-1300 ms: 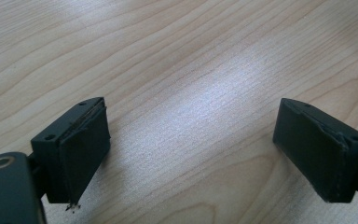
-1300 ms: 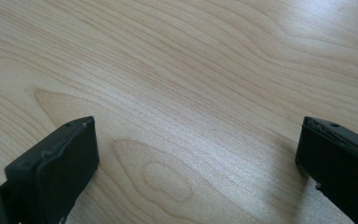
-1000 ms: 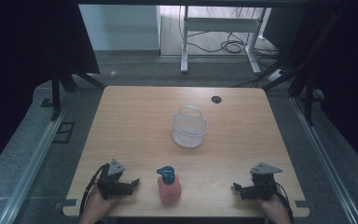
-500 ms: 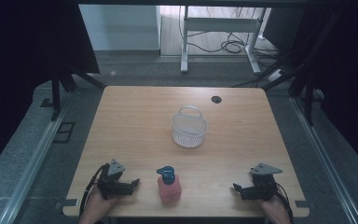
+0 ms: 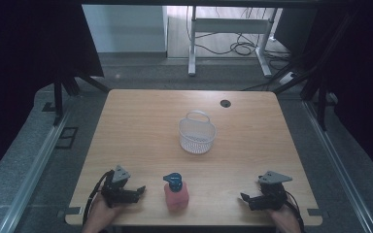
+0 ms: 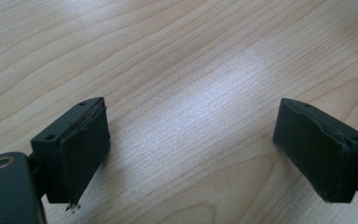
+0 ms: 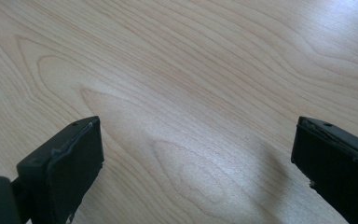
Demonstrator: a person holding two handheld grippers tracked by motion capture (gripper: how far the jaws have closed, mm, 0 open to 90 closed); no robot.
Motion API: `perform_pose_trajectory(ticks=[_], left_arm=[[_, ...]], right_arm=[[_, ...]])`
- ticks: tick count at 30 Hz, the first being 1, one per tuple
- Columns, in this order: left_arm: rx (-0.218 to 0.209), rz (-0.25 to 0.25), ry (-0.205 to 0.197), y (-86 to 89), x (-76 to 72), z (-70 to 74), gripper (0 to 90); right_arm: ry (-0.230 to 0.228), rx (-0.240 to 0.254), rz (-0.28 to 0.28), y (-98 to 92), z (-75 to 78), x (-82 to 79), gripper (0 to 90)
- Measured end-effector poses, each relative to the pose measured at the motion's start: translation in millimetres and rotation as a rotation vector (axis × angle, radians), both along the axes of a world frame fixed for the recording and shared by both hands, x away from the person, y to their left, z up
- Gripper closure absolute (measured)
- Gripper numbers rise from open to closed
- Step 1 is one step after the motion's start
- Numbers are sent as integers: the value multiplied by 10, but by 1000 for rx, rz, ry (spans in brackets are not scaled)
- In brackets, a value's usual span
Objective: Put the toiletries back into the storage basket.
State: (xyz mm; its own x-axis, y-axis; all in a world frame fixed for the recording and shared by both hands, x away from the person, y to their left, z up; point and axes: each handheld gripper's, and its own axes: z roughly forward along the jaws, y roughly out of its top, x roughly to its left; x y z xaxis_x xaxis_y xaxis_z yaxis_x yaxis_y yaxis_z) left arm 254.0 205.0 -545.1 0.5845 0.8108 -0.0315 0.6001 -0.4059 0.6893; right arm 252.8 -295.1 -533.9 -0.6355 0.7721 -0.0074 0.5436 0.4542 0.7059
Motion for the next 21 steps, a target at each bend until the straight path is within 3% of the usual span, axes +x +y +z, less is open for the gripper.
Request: perform_pose_trajectory(ticks=[21], left_arm=[[-1, 0, 0, 0, 0, 0, 105]], right_arm=[[2, 11, 50, 98, 70, -62, 19]])
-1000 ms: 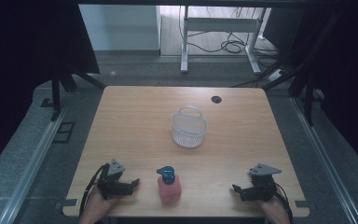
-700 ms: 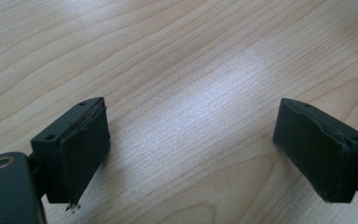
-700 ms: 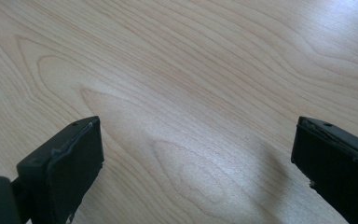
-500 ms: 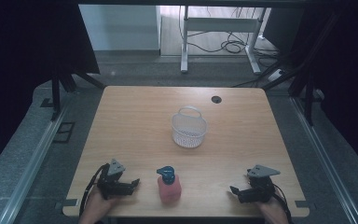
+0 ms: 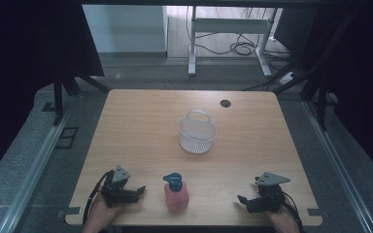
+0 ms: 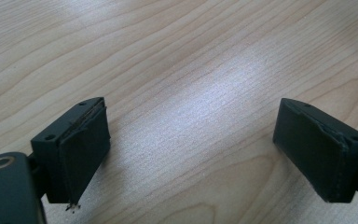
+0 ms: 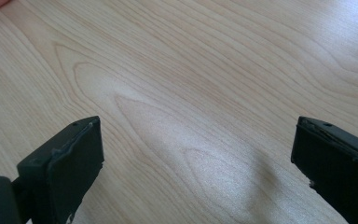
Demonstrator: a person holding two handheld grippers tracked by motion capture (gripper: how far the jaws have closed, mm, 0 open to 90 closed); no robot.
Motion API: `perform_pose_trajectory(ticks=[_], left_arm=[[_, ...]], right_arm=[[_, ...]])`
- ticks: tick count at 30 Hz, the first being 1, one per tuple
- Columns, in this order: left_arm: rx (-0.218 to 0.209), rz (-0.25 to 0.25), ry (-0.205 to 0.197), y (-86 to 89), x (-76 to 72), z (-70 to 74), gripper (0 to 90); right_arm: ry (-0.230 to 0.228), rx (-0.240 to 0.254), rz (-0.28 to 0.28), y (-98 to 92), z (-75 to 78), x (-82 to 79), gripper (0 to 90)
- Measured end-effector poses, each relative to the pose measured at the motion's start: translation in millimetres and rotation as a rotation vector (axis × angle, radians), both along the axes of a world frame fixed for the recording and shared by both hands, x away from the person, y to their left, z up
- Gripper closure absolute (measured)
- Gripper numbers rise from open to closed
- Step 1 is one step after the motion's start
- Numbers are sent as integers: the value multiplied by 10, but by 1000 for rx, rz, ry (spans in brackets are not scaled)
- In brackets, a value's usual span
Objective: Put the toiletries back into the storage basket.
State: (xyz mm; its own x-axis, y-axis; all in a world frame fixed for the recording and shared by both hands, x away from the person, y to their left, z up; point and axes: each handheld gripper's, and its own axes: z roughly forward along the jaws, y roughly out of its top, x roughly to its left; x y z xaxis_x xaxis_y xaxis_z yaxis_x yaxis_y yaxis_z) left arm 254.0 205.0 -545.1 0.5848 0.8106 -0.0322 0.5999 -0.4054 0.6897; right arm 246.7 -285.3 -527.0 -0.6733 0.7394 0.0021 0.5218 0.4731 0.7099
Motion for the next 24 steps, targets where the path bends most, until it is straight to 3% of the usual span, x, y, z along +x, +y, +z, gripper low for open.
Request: perform_pose_trajectory(ticks=[12, 24], left_arm=[[1, 1, 0, 0, -1, 1, 105], [1, 0, 0, 0, 0, 1, 105]], right_arm=[[-29, -1, 42, 88, 106, -44, 18], [-24, 22, 106, 265, 177, -90, 12]])
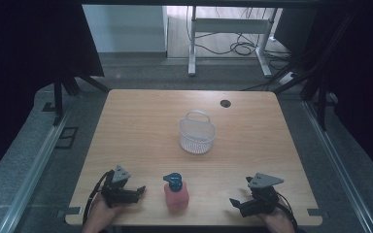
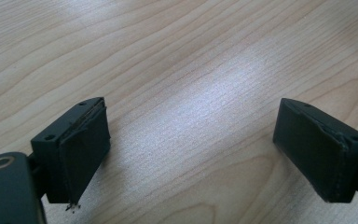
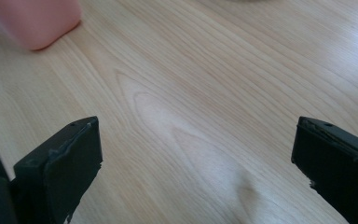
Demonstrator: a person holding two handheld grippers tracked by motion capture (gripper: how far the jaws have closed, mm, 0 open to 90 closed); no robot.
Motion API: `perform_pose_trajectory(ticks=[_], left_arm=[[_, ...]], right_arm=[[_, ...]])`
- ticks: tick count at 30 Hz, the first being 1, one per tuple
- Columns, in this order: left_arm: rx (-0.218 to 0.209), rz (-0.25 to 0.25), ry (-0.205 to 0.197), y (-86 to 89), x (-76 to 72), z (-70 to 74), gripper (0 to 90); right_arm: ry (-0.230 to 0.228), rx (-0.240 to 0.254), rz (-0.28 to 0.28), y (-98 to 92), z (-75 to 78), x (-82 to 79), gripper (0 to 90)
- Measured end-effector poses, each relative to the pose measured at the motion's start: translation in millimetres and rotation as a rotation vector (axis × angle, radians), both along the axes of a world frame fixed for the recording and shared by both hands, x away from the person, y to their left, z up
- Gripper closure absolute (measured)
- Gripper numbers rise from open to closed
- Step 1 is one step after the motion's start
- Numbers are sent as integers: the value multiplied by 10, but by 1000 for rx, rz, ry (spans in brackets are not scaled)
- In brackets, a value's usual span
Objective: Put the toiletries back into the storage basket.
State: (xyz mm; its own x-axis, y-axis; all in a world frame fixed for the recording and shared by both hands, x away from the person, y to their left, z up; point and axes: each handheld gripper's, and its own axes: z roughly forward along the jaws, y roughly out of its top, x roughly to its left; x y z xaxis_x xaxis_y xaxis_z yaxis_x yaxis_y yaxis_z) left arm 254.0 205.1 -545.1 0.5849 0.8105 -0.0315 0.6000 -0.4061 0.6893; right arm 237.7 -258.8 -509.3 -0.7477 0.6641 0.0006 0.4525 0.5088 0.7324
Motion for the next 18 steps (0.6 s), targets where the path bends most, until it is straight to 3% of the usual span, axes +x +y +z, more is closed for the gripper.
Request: perform_pose_trajectory(ticks=[18], left_arm=[[0, 0, 0, 0, 0, 1, 105]], right_arm=[[26, 23, 88, 273, 42, -46, 7]])
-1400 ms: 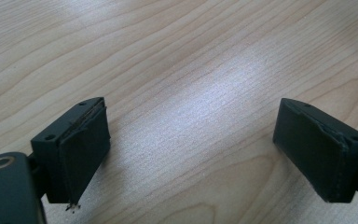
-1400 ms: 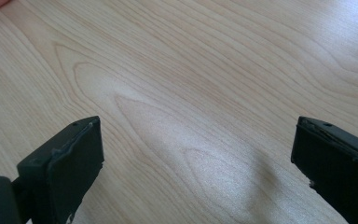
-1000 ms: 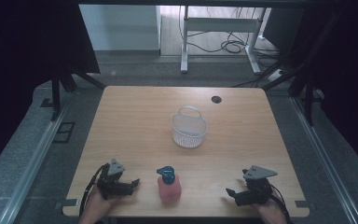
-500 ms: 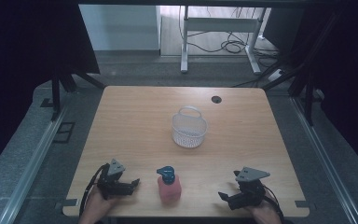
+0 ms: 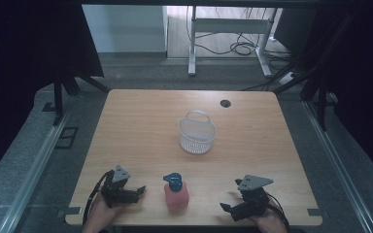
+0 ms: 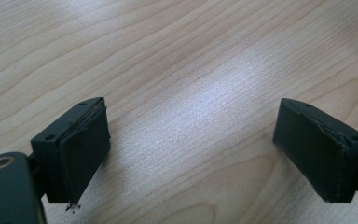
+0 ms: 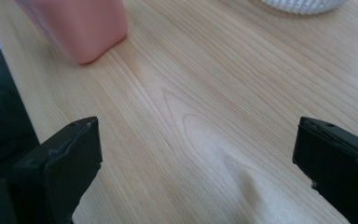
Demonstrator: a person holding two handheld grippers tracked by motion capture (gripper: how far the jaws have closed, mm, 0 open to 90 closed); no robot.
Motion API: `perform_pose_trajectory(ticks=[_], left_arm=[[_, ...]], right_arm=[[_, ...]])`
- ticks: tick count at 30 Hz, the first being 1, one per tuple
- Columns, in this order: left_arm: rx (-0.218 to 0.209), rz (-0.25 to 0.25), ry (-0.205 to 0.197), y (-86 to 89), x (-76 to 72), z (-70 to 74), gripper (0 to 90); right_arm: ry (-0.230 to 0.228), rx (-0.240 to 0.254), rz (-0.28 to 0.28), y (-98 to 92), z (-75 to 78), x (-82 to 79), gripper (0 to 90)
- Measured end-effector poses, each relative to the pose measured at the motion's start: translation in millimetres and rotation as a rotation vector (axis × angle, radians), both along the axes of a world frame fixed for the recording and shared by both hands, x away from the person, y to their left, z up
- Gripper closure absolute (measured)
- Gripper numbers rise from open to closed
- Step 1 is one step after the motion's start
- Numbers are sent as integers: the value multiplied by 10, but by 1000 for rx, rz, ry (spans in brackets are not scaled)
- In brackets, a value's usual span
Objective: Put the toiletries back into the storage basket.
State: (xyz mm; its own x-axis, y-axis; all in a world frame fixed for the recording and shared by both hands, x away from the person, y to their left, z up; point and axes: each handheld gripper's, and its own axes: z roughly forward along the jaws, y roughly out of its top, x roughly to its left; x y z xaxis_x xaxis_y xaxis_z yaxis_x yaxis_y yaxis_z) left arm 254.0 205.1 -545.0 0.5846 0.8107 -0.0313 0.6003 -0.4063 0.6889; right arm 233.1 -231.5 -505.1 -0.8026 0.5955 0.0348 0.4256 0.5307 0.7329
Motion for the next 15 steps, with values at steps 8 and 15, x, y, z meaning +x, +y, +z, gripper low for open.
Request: perform_pose_trajectory(ticks=[8, 15], left_arm=[[0, 0, 0, 1, 1, 0, 105], [1, 0, 0, 0, 0, 0, 105]], right_arm=[[18, 20, 22, 96, 42, 17, 8], [21, 45, 48, 215, 93, 31, 14]])
